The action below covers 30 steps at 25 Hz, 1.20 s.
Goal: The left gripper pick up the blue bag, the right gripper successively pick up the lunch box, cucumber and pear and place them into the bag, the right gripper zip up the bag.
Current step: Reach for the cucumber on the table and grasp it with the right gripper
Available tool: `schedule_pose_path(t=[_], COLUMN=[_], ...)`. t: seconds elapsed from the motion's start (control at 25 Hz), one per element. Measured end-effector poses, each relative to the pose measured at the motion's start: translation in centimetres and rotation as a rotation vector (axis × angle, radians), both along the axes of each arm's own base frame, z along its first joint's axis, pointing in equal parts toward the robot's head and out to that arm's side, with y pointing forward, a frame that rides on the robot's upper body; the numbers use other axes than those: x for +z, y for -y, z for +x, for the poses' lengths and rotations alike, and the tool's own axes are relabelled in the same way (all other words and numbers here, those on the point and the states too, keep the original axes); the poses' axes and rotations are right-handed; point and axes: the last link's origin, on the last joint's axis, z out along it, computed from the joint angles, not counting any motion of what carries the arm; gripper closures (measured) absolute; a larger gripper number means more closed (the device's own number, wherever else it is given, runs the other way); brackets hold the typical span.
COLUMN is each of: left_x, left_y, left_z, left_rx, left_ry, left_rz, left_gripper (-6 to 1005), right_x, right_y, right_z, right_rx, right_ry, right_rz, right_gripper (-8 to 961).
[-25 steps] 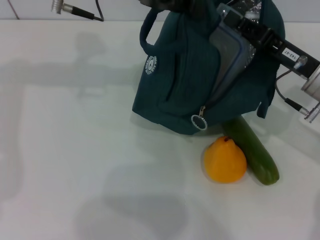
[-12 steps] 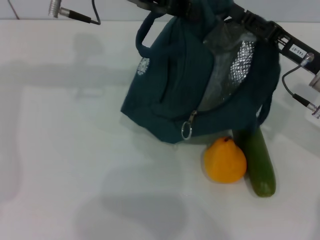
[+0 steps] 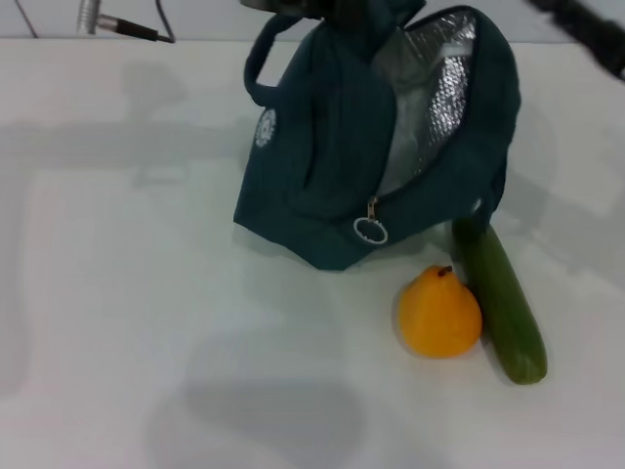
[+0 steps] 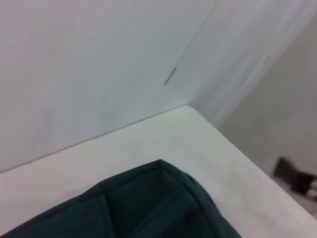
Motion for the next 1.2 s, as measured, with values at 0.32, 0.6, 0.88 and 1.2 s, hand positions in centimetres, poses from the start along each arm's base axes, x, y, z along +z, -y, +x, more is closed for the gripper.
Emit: schedule_pose_path(t=[0.32,0.6,0.88,1.2], left_x=[0.4,0.3,0.0,0.1], left_y=[-0.3,-0.4,0.1,0.3], left_z=[-1.1,-2.9,-4.5,-5.0], left_rx=[0.020,0.057,0.101,0.101], left_ry=[-0.022,-0.086,-0.091,-0.091], left_rz=[0.033,0.056,0.046,0.048], left_gripper=[960,960,960,960], right_x=[5.8,9.8,10.9,9.3], right_y=[3.2,4.1,2.6,0.2], right_z=[3.0,3.6,1.7,-1.0], right_rx=[0.105,0.164,0.127,0.010], right_ry=[0.121,0.233,0.417,0.677], right_rz=[0.146,0.073,-0.202,-0.483], right_gripper=[259,257,256,254])
